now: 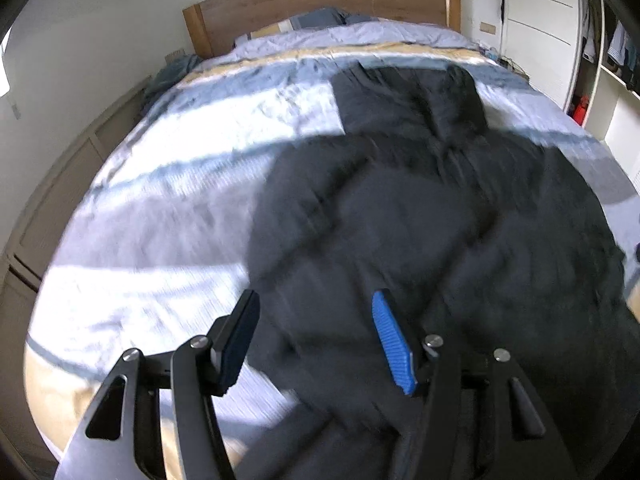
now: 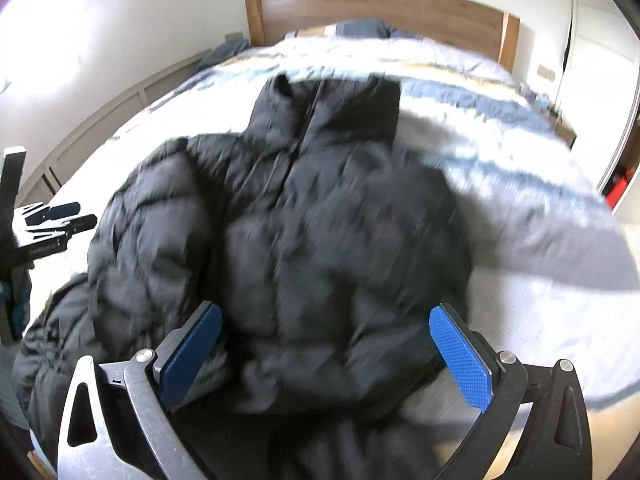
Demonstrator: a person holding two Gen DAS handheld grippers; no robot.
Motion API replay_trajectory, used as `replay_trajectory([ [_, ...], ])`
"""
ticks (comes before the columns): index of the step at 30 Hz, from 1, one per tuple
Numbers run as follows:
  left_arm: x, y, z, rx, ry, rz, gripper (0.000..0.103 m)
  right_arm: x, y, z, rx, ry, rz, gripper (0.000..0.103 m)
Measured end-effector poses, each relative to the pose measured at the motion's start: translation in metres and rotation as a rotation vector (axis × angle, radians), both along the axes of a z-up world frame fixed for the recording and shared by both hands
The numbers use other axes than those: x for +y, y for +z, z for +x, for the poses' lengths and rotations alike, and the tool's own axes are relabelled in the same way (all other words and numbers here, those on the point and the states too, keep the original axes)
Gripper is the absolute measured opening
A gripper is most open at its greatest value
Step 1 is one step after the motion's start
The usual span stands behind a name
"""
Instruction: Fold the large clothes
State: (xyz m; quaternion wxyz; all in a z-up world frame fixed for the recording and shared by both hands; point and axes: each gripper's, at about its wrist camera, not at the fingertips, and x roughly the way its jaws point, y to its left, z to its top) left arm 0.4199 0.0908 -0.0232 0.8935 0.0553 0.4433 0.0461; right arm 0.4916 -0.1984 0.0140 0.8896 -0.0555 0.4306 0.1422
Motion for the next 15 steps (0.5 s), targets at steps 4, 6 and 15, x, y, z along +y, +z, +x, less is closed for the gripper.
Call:
replay_trajectory([
  [4,0.036,0.034,0.065,-0.006,0.009,-0.043,0.057,-0.019,0.042,0.051,-0.074,-0.014,0.018,0.102],
  [6,0.048,0.048,0.104,-0.012,0.002,-0.06,0.062,-0.027,0.056,0.084,-0.099,-0.031,0.042,0.102],
  [15,0.067,0.02,0.295,0.022,0.038,-0.317,0.065,-0.033,0.031,0.28,-0.077,-0.105,0.249,0.102],
])
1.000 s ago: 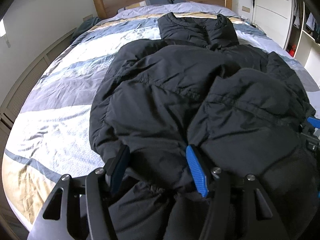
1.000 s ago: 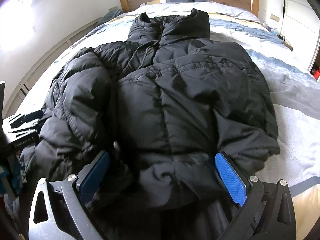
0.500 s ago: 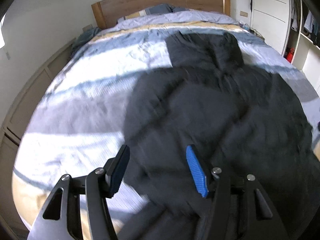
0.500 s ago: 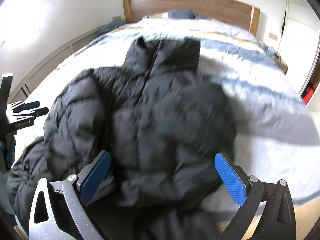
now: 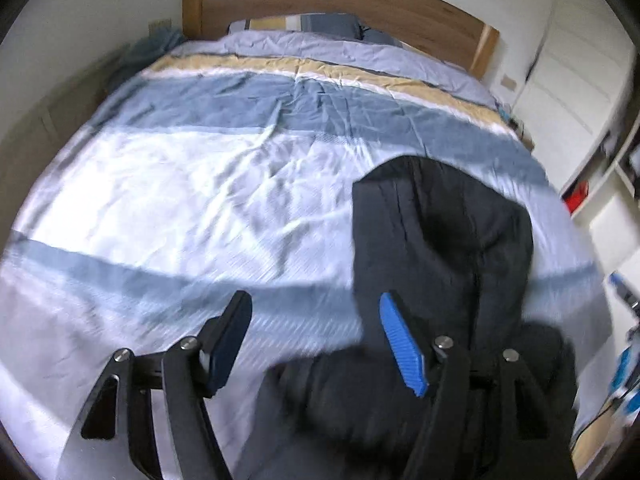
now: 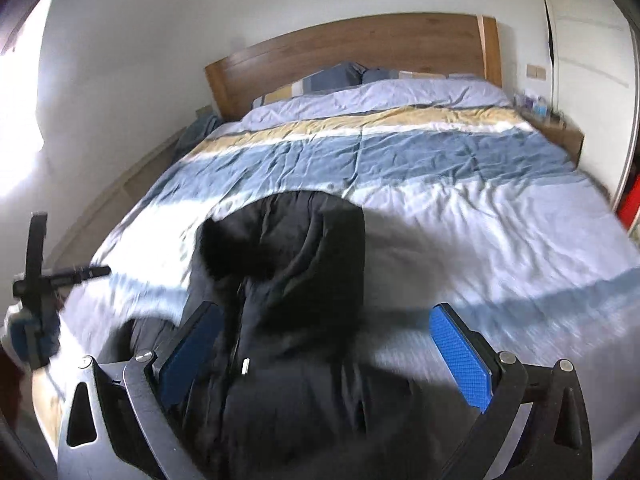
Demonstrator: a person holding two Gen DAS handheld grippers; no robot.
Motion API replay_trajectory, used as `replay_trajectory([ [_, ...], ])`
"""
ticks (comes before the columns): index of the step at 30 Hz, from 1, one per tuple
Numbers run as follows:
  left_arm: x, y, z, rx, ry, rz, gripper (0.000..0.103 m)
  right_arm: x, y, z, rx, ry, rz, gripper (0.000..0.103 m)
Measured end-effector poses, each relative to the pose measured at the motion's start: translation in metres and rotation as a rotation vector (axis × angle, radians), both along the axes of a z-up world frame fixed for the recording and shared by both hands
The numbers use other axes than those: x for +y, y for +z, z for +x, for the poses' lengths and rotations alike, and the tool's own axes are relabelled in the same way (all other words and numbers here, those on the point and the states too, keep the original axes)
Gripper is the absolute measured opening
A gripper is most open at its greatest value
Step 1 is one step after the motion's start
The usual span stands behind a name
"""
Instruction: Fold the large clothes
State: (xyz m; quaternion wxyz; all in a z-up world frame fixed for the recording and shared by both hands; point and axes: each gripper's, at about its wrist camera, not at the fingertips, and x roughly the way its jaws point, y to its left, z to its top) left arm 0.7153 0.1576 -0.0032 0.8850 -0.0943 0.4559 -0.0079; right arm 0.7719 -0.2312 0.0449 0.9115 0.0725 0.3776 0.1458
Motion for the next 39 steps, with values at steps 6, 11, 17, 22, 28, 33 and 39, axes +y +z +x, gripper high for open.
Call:
replay_trajectory([
  [6,-0.028,-0.061,0.085,0.0,0.013,-0.171,0.065,0.022,-0.066,0.1,0.056,-0.03,0.11,0.102],
  [11,-0.056,-0.102,0.126,0.023,0.02,-0.182,0.065,0.033,-0.105,0.147,0.075,-0.047,0.165,0.102],
  [17,-0.069,-0.13,0.136,0.096,0.025,-0.252,0.057,0.046,-0.122,0.166,0.138,-0.03,0.161,0.036],
  [22,-0.069,-0.12,0.119,0.111,0.021,-0.298,0.012,0.056,-0.095,0.143,0.131,0.033,0.141,0.015],
  [28,-0.065,-0.054,0.04,0.018,-0.008,-0.281,0.009,0.063,-0.028,0.074,0.076,0.155,0.091,0.013],
  [33,-0.048,-0.001,-0.056,-0.053,-0.011,-0.321,0.008,0.055,0.018,-0.012,0.007,0.239,0.11,0.013],
  [39,-0.044,0.021,-0.168,-0.09,-0.063,-0.332,0.008,0.04,0.036,-0.123,-0.031,0.302,0.142,0.013],
])
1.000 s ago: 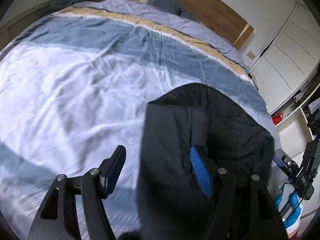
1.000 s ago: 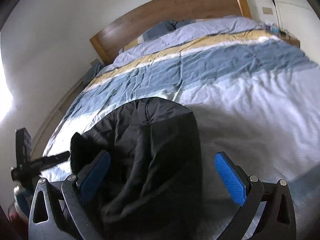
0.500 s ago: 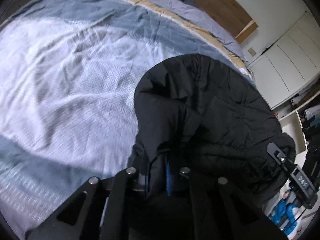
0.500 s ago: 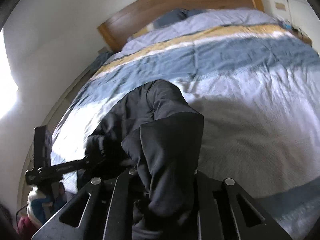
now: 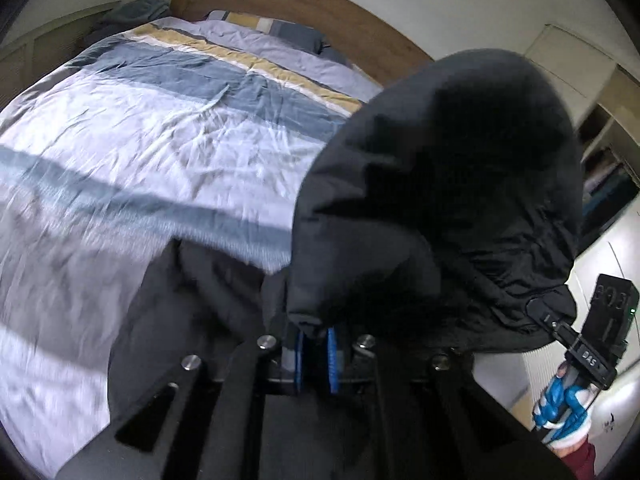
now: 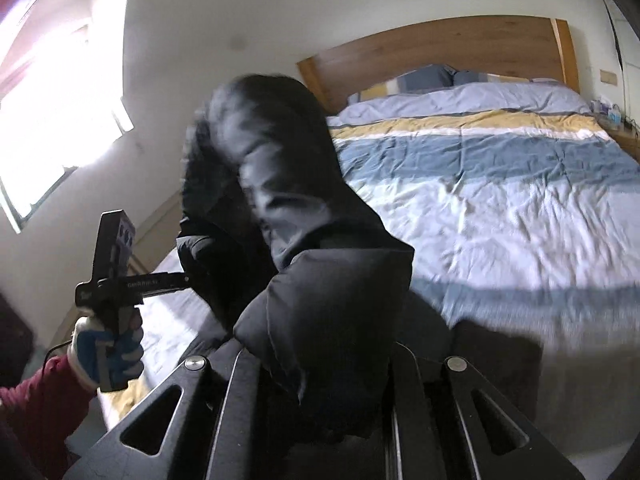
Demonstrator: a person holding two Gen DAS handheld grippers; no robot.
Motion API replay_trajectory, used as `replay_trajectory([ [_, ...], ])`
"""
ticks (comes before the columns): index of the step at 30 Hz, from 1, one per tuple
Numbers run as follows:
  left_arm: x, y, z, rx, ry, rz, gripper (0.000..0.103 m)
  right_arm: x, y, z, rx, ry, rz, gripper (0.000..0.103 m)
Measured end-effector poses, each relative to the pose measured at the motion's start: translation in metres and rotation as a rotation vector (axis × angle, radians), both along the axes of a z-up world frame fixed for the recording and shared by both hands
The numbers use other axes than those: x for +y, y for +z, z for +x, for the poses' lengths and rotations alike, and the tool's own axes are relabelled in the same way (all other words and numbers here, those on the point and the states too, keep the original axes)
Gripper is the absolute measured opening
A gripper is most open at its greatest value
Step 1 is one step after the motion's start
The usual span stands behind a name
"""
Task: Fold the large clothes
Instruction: 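Lift and fold the coat bundle over with the left gripper toward the right gripper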
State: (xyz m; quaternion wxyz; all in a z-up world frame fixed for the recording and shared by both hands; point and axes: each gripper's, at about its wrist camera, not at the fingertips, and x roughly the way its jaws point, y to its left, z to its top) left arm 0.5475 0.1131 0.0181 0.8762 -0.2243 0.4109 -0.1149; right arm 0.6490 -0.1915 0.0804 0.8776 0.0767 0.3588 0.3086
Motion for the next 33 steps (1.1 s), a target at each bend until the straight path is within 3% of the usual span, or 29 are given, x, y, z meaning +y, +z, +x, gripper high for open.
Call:
replay_trajectory([
  [5,-0.005,-0.018,-0.076,0.029,-0.027,0.001,0.008,-0.011,-0.013,-0.069,0.004,0.015,0.019,0.014],
  [11,-0.004,-0.056,-0.125,0.062,-0.038,0.011,0.008,-0.02,-0.047,-0.121,0.038,0.031,0.028,0.016],
  [15,-0.009,-0.089,-0.134,0.103,-0.051,0.062,0.008,-0.024,-0.096,-0.128,0.096,0.003,-0.019,0.02],
  [17,-0.013,-0.11,-0.134,0.149,-0.037,0.124,0.008,-0.021,-0.117,-0.126,0.113,-0.013,-0.058,0.022],
  [19,-0.01,-0.119,-0.14,0.16,-0.014,0.091,0.008,-0.021,-0.128,-0.123,0.131,-0.032,-0.056,0.023],
  [21,-0.006,-0.116,-0.15,0.157,0.008,0.058,0.008,-0.024,-0.127,-0.125,0.127,-0.04,-0.04,0.027],
  [24,-0.003,-0.109,-0.164,0.162,0.009,0.079,0.008,-0.025,-0.117,-0.137,0.099,-0.025,-0.074,0.042],
  [29,0.018,-0.091,-0.196,0.166,0.026,0.093,0.009,-0.033,-0.105,-0.155,0.082,-0.015,-0.15,0.055],
  [31,0.028,-0.075,-0.206,0.149,0.03,0.104,0.009,-0.038,-0.102,-0.164,0.079,-0.016,-0.187,0.072],
  [33,0.033,-0.054,-0.209,0.115,0.032,0.13,0.009,-0.048,-0.095,-0.174,0.078,-0.022,-0.21,0.072],
])
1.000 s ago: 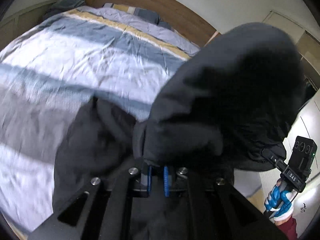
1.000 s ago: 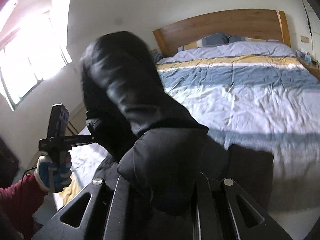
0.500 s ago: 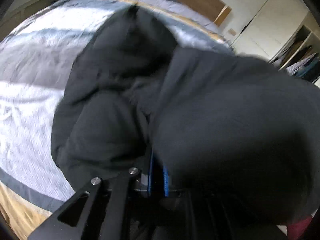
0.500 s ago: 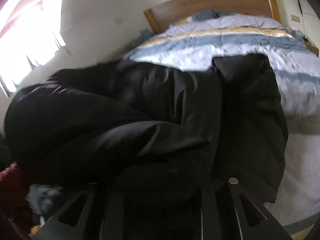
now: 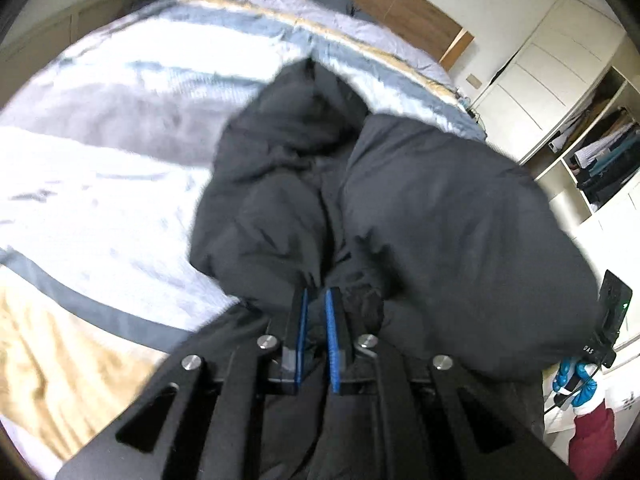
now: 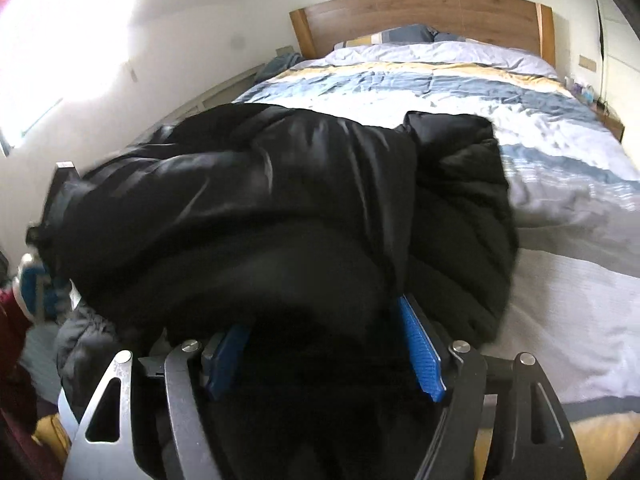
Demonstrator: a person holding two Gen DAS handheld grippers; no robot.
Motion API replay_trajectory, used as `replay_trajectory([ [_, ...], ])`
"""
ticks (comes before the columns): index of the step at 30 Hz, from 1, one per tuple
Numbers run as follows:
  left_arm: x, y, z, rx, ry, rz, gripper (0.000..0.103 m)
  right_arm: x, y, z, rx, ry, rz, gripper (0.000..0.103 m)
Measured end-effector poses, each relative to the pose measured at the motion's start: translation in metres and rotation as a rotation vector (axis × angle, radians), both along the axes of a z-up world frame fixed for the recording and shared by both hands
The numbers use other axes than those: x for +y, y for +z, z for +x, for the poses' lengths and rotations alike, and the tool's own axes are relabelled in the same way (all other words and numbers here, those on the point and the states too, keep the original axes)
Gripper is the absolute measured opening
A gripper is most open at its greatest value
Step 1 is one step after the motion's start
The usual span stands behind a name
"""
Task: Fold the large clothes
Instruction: 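Lift and fold the coat bundle over with the left gripper toward the right gripper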
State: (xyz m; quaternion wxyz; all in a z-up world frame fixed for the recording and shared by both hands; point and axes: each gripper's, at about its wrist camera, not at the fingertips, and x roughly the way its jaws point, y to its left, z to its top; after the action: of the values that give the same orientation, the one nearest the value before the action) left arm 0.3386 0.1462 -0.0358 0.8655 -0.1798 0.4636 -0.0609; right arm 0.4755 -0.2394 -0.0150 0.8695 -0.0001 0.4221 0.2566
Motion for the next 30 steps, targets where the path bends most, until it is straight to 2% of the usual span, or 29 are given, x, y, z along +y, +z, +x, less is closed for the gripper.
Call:
replay_trajectory([
  [4,0.01,0.048,0.001,-0.078,-0.011,0.007,0.01,-0.019,0.022,-0.011,-0.021,-0.034,-0.002,0.072],
  [5,0.008,0.057,0.006,-0.094,-0.018,0.005,0.017,-0.02,0.031,-0.011,-0.039,-0.037,0.008,0.072],
  [6,0.005,0.062,0.011,-0.105,-0.021,0.009,0.023,-0.017,0.043,-0.009,-0.062,-0.037,0.019,0.072],
  [7,-0.001,0.067,0.014,-0.12,-0.029,0.016,0.025,-0.012,0.051,-0.007,-0.073,-0.033,0.026,0.073],
  [9,-0.016,0.075,0.037,-0.141,-0.052,0.03,0.025,0.003,0.067,0.003,-0.102,-0.011,0.044,0.075],
  [13,-0.047,0.076,0.072,-0.148,-0.081,0.022,0.025,0.038,0.08,0.019,-0.12,0.019,0.076,0.078],
  [16,-0.068,0.067,0.091,-0.142,-0.11,0.023,0.025,0.06,0.073,0.038,-0.11,0.043,0.083,0.078],
  [20,-0.096,0.042,0.088,-0.135,-0.172,0.017,0.025,0.076,0.049,0.041,-0.073,0.092,0.07,0.078],
  [22,-0.109,0.024,0.077,-0.123,-0.213,0.035,0.025,0.077,0.032,0.034,-0.053,0.128,0.049,0.078],
  [25,-0.12,-0.015,0.06,-0.081,-0.245,0.082,0.025,0.077,-0.001,0.022,-0.021,0.16,-0.044,0.078],
  [28,-0.119,-0.05,0.046,-0.036,-0.224,0.048,0.025,0.067,-0.034,0.011,0.003,0.173,-0.077,0.079],
  [30,-0.124,-0.065,0.043,-0.029,-0.222,0.087,0.025,0.059,-0.051,0.005,0.0,0.165,-0.083,0.079],
])
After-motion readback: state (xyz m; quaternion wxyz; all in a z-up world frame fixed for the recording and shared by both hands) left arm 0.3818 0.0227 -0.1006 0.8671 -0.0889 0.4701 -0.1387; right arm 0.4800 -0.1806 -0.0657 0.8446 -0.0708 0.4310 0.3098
